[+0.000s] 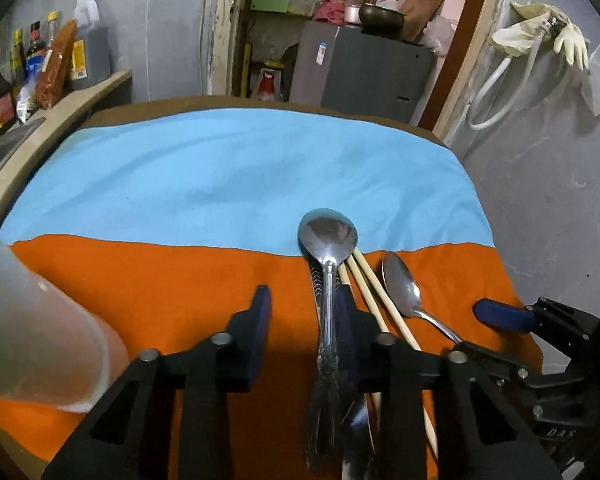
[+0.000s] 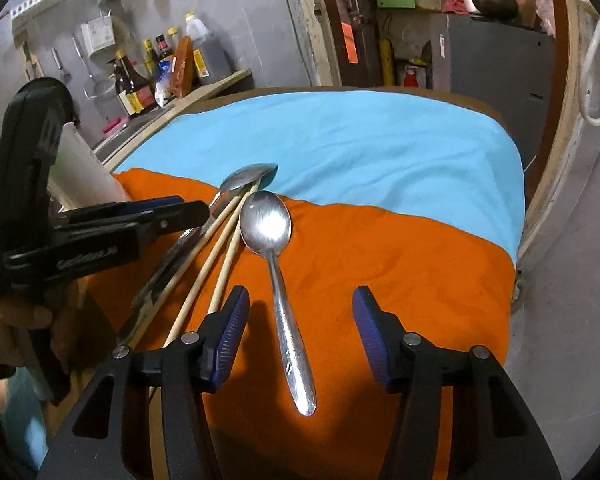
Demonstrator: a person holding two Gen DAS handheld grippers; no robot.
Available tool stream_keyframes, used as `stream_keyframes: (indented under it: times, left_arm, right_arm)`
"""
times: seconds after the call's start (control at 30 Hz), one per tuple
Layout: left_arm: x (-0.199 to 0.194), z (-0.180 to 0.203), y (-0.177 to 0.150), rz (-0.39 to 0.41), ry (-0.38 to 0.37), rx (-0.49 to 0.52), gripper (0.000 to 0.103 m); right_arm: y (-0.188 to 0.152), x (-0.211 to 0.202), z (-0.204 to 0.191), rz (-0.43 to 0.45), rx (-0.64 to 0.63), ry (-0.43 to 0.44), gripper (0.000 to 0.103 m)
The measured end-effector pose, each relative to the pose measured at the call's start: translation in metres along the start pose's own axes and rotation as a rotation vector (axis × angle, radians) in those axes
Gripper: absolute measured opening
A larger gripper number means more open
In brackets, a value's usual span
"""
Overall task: Organize utensils
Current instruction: 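Close the left tool on the large silver spoon while the right tool grasps another silver spoon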
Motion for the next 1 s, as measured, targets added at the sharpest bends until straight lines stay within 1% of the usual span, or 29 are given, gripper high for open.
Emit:
stream_keyframes:
  times: [0.07,0.17,0.23,0.3,0.33,0.37,0.47,0.6,0.77,0.87,1.0]
  left_arm:
    - [0.004,0.000,0.002,-0.017,-0.009,0.001,0.020]
    - [0.007,0.000,0.007,-0.030,-0.016,0.009,0.020]
    - [0.011,-0.003,0.011,-0.039,-0.030,-0.011,0.020]
    - [0.015,-0.007,0.016,-0.043,-0.044,-0.042,0.015]
    - [0.015,-0.010,0.017,-0.041,-0.040,-0.051,0.008]
    - [0.014,-0.011,0.018,-0.039,-0.043,-0.061,0.006]
    - [0.009,-0.016,0.016,-0.026,-0.040,-0.112,0.005]
    - [-0.002,-0.022,0.008,-0.006,-0.032,-0.161,0.004]
    - [-0.005,-0.019,0.003,-0.014,-0.039,-0.160,0.004]
    - [-0.002,-0.018,0.004,-0.030,-0.039,-0.156,0.004]
    - [-0.002,-0.019,0.004,-0.031,-0.041,-0.157,0.004]
  right_arm:
    - [0.001,0.002,-0.001,-0.004,-0.007,-0.010,0.052]
    - [0.004,0.007,-0.004,-0.014,-0.019,-0.019,0.053]
    - [0.007,0.010,-0.004,-0.018,-0.020,-0.017,0.053]
    - [0.010,0.013,-0.003,-0.021,-0.015,-0.012,0.053]
    - [0.012,0.014,-0.004,-0.023,-0.015,-0.011,0.053]
    - [0.014,0.016,-0.005,-0.025,-0.018,-0.011,0.053]
    - [0.018,0.021,-0.008,-0.032,-0.036,-0.012,0.053]
    - [0.027,0.032,-0.014,-0.042,-0.096,-0.031,0.053]
    - [0.036,0.045,-0.018,-0.045,-0.168,-0.046,0.053]
    - [0.040,0.049,-0.018,-0.049,-0.185,-0.046,0.053]
    - [0.045,0.055,-0.021,-0.055,-0.201,-0.054,0.055]
Point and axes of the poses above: each gripper's, at about its wrist camera, not at the fingertips, and x roughly the way its jaws point, z to its right, y to its top, the point moved 7 cm from there along x, roughly the way its jaws point, and after that the axes turned 1 degree about -y, right-handed, at the moved point
